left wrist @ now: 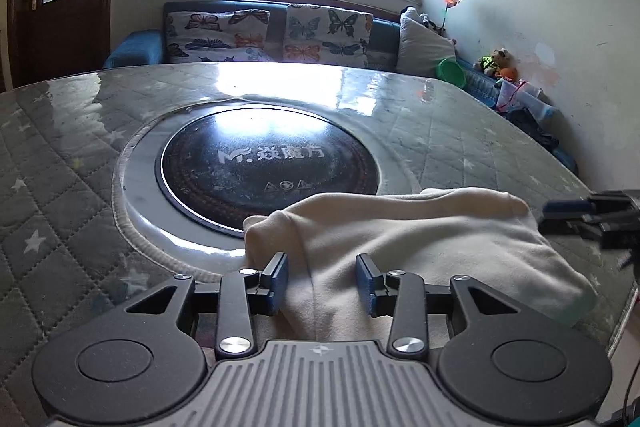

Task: Fold clothes
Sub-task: 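Lower the folded hem onto the bundle and open both grippers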

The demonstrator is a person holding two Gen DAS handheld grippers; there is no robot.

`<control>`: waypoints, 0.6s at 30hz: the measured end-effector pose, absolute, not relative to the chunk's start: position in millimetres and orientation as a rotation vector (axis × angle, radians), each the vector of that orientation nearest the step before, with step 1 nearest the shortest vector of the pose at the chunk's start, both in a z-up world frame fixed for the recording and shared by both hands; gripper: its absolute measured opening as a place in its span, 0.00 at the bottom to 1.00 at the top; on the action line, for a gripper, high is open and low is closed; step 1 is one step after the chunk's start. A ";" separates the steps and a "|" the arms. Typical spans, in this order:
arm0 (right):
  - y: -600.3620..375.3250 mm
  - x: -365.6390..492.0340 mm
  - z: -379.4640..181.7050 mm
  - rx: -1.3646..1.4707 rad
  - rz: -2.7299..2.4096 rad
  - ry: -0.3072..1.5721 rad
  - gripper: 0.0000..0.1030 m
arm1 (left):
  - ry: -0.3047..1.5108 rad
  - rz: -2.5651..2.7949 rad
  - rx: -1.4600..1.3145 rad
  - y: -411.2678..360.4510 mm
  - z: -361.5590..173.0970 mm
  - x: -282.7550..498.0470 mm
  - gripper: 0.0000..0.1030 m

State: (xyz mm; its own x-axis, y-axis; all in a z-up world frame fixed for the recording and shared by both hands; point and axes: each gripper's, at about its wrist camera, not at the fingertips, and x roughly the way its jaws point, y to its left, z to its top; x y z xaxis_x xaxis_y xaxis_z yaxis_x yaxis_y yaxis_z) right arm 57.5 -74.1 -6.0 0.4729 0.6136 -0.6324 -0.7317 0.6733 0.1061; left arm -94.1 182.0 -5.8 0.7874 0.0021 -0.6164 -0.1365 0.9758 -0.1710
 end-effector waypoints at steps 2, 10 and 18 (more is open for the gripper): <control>-72.6 50.1 -11.4 -0.236 0.828 0.705 0.49 | 0.659 0.085 -0.210 183.0 -6.0 -94.6 0.40; -61.5 59.4 6.7 -0.282 0.839 0.669 0.55 | 0.617 0.082 -0.155 167.4 8.8 -103.0 0.44; 7.7 86.9 6.8 -0.343 0.938 0.661 0.58 | 0.628 -0.039 -0.109 134.5 4.5 -105.9 0.44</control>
